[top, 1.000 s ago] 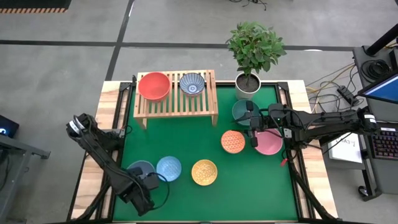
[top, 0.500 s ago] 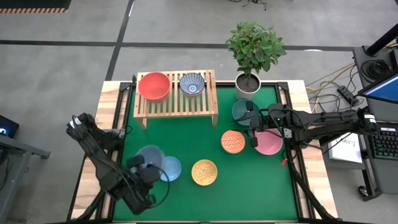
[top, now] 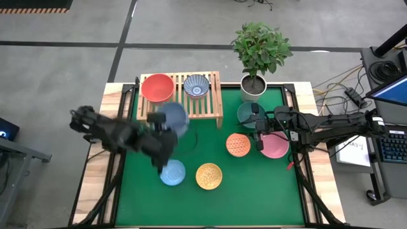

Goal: Place and stack bowls onto a shelf
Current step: Stack the blue bowl in the orange bowl on the shelf

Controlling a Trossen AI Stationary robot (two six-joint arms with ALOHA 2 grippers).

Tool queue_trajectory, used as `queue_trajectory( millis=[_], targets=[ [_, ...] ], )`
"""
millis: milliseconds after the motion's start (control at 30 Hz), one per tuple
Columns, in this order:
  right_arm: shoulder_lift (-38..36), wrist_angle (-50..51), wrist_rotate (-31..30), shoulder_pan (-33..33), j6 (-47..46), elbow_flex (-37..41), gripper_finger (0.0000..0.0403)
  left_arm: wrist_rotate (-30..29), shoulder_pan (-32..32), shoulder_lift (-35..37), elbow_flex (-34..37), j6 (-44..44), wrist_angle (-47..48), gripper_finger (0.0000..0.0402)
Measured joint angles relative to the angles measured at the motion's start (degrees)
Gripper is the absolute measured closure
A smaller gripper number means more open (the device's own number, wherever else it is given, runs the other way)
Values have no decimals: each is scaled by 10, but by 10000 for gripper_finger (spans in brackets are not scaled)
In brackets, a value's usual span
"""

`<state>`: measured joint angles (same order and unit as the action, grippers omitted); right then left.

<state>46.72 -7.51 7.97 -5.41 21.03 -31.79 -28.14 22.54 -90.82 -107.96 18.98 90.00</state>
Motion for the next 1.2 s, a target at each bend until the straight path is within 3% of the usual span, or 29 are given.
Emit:
queue_trajectory(
  millis=[200,433,567,733,1200],
  targets=[
    [3,0,0,0,5,0,264,-43,-133,59,-22,-35,1,401],
    [4,-1,0,0,6,0,264,69,-350,108,12,-74,1,401],
    [4,-1,0,0,6,0,264,125,-435,112,17,-106,-5,401],
    [4,-1,0,0,6,0,264,127,-482,99,19,-132,-10,402],
    [4,-1,0,0,6,0,264,127,-482,56,19,-145,-15,397]
  ],
)
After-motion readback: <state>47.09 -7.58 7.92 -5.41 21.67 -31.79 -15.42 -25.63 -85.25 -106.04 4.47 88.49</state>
